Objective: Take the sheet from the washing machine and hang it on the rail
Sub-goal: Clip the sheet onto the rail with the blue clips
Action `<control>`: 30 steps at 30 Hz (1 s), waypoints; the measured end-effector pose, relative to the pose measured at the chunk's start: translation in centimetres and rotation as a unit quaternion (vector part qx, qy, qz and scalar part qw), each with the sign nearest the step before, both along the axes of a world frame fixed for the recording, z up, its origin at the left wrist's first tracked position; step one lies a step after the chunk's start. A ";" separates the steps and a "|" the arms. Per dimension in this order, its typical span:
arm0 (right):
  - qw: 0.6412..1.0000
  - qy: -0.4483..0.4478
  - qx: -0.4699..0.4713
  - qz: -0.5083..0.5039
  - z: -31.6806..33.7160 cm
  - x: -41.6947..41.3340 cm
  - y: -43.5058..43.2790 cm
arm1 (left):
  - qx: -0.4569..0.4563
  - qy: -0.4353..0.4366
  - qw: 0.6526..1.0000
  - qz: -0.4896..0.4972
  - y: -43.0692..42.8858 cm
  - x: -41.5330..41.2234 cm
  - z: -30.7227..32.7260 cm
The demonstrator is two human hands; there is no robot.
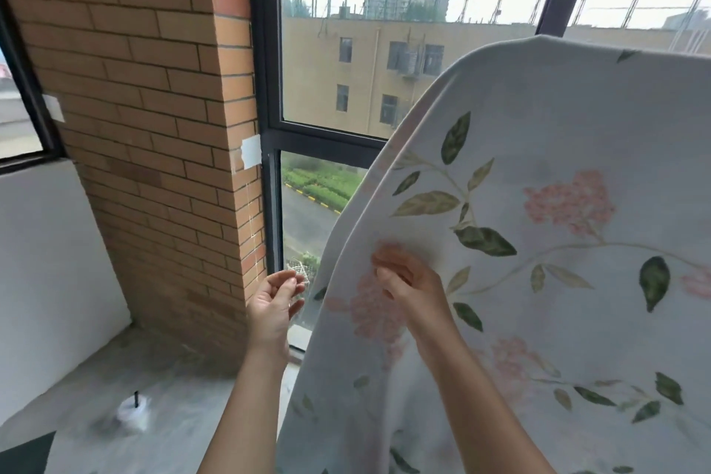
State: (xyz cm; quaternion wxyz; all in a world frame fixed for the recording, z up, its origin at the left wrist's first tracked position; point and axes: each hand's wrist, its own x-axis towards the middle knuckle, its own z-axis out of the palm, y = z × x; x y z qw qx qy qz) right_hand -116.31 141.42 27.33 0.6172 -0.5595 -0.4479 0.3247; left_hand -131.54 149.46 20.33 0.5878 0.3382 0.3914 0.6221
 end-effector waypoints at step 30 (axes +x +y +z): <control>0.937 -0.263 -0.041 -0.227 0.3 -10.3 8.6 | 0.174 0.120 0.887 -0.409 15.0 -1.9 10.2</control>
